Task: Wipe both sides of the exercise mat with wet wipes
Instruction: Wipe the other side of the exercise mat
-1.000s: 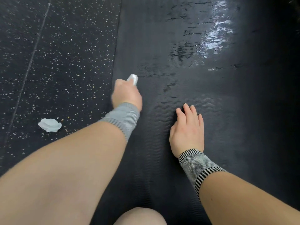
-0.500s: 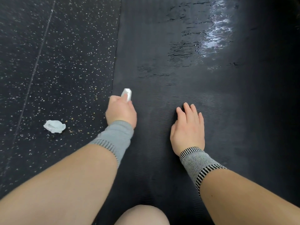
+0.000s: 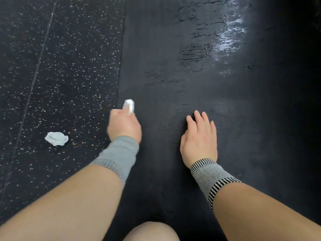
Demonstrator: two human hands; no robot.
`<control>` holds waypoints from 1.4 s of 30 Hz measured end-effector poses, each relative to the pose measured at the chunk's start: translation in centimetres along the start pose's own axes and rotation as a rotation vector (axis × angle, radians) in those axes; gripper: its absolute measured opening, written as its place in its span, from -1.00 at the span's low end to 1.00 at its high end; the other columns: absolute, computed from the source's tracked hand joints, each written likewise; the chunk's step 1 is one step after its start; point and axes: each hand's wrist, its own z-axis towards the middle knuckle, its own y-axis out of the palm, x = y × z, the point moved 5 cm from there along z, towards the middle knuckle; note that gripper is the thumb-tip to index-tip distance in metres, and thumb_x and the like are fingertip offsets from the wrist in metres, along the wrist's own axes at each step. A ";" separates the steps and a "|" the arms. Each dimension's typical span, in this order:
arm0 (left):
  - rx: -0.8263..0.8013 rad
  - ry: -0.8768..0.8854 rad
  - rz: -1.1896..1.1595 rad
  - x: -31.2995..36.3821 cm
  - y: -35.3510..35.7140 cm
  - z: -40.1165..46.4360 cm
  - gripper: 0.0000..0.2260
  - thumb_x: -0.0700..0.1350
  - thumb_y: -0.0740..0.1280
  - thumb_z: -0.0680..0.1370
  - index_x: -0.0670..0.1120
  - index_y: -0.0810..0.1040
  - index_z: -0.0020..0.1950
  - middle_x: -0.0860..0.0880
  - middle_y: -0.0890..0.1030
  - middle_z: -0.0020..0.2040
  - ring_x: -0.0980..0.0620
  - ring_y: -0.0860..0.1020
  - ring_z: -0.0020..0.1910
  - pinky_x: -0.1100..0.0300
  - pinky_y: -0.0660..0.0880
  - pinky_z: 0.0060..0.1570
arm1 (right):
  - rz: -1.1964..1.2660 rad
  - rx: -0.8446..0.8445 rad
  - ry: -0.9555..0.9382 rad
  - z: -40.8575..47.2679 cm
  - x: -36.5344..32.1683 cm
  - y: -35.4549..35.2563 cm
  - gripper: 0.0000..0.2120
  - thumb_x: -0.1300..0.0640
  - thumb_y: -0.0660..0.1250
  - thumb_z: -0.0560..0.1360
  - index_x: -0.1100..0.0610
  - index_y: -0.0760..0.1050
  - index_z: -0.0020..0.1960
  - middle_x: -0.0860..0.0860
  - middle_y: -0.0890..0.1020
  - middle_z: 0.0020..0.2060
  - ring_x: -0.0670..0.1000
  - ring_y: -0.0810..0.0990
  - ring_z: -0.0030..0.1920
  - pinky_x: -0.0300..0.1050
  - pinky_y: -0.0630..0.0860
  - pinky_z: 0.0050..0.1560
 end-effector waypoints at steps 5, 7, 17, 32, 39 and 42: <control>-0.198 0.394 -0.014 5.2 2.8 -5.6 -0.69 -0.02 0.13 0.67 0.08 0.42 0.41 0.04 0.41 0.07 0.03 0.47 -0.13 0.20 0.32 -0.09 | 0.021 -0.057 -0.013 0.1 0.0 -0.2 -0.57 0.21 0.24 0.49 0.21 0.40 0.35 0.15 0.37 0.40 0.17 0.24 0.45 0.11 0.09 0.45; -0.164 0.323 0.024 4.2 2.5 -4.0 -0.69 -0.04 0.13 0.67 0.01 0.46 0.38 -0.02 0.47 0.15 -0.03 0.51 -0.03 0.20 0.28 -0.10 | 0.039 -0.137 -0.066 0.2 0.5 -0.5 -0.57 0.22 0.21 0.52 0.20 0.36 0.39 0.13 0.31 0.44 0.15 0.19 0.47 0.05 0.05 0.46; -0.215 0.374 0.017 9.8 4.5 -6.9 -0.68 -0.08 0.13 0.65 0.11 0.40 0.39 -0.03 0.43 0.07 -0.08 0.46 -0.12 0.13 0.38 -0.10 | -0.026 0.010 -0.002 0.1 8.6 -3.4 -0.62 0.18 0.26 0.51 0.21 0.44 0.31 0.22 0.41 0.34 0.24 0.30 0.40 0.09 0.23 0.39; -0.103 0.197 -0.096 13.2 4.8 -3.7 -0.89 -0.13 0.10 0.64 0.01 0.41 0.01 -0.11 0.47 0.08 -0.16 0.50 -0.07 0.01 0.48 0.05 | -0.044 -0.008 -0.014 0.1 8.8 -3.1 -0.54 0.05 0.02 0.51 0.18 0.45 0.31 0.20 0.43 0.33 0.23 0.32 0.39 0.12 0.28 0.39; -0.121 0.311 -0.078 13.8 5.1 -1.5 -0.75 -0.05 0.19 0.62 0.20 0.53 0.22 0.01 0.39 0.04 -0.10 0.47 -0.01 0.17 0.30 -0.06 | -0.030 -0.009 -0.014 0.2 8.7 -3.2 -0.53 0.05 0.01 0.49 0.18 0.46 0.29 0.19 0.45 0.32 0.23 0.34 0.38 0.13 0.30 0.38; -0.017 0.136 -0.013 11.1 3.7 2.2 -0.66 -0.12 0.16 0.64 0.22 0.50 0.32 -0.05 0.37 0.07 -0.12 0.47 -0.03 0.14 0.34 -0.08 | -0.028 -0.001 -0.008 0.2 8.8 -3.1 -0.53 0.05 0.01 0.48 0.17 0.47 0.28 0.19 0.46 0.31 0.22 0.35 0.37 0.12 0.30 0.37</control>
